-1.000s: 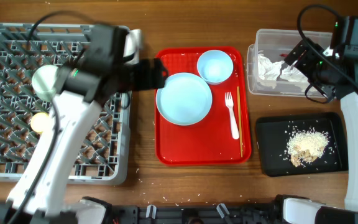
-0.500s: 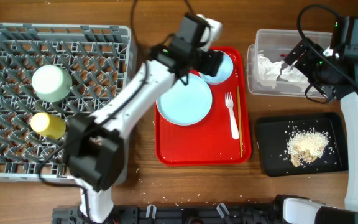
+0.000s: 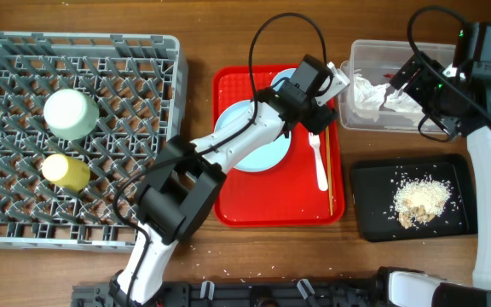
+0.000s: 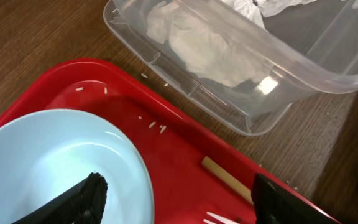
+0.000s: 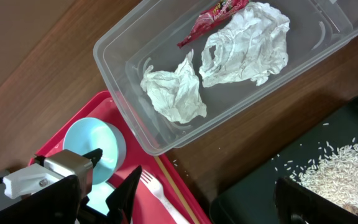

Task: Sort waste into correct bins and load items into the dishwasher rack
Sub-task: 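Reach the left gripper to the small light-blue saucer and grasp it, then carry the small saucer with the left gripper to the rack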

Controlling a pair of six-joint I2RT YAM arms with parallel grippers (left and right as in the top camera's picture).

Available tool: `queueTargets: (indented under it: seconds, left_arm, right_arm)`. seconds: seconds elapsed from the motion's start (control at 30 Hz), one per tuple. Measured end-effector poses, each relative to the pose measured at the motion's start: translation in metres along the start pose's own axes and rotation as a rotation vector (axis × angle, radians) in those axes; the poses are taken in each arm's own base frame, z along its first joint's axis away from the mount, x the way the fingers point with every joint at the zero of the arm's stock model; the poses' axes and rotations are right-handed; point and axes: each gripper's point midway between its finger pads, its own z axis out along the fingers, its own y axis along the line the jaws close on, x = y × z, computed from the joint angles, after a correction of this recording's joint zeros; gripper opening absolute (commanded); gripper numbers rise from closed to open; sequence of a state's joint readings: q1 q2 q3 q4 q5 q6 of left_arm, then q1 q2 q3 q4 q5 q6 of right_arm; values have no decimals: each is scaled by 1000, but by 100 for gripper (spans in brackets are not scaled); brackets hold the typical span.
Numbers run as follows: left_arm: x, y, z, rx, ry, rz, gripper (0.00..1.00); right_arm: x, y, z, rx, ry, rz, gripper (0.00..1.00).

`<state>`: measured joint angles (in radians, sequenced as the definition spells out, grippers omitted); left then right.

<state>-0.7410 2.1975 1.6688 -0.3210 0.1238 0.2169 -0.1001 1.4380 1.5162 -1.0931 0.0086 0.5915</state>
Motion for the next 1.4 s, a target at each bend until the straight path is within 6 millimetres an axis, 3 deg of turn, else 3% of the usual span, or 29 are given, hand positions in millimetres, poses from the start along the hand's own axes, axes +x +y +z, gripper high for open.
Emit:
queueTargets:
  seconds: [0.07, 0.17, 0.27, 0.47, 0.7, 0.8, 0.9, 1.0, 1.07, 1.13, 1.2, 1.23, 1.3, 1.4]
  left_arm:
    - [9, 4, 5, -2, 24, -9, 75]
    - [24, 7, 18, -1, 60, -16, 63]
    - [25, 8, 18, -4, 63, -12, 54]
    - [25, 9, 18, -7, 63, -9, 4]
    - [27, 9, 17, -14, 74, -27, 4]
    - [21, 9, 4, -16, 73, -79, 4]
    - [-16, 7, -48, -25, -5, -128, 4]
    - [-61, 12, -129, -47, -135, -154, 4]
    - [-71, 35, -174, -82, -194, -231, 4]
    - [-68, 70, -203, -120, -225, -338, 4]
    - [-54, 119, -236, -149, -257, -489, 4]
    - [-40, 155, -263, -162, -291, -603, 4]
    - [-12, 207, -300, -163, -344, -784, 4]
    - [69, 284, -367, -166, -412, -1126, 4]
  right_arm:
    - [0, 0, 0, 0, 0, 0, 100]
    - [0, 0, 0, 0, 0, 0, 100]
    - [0, 0, 0, 0, 0, 0, 100]
    - [0, 0, 0, 0, 0, 0, 100]
    - [0, 0, 0, 0, 0, 0, 100]
    - [0, 0, 0, 0, 0, 0, 100]
    - [0, 0, 0, 0, 0, 0, 100]
    - [0, 0, 0, 0, 0, 0, 100]
    - [0, 0, 0, 0, 0, 0, 100]
    - [0, 0, 0, 0, 0, 0, 100]
    - [0, 0, 0, 0, 0, 0, 100]
    - [0, 0, 0, 0, 0, 0, 100]
    - [0, 0, 0, 0, 0, 0, 99]
    - [0, 0, 0, -1, -1, 3, 100]
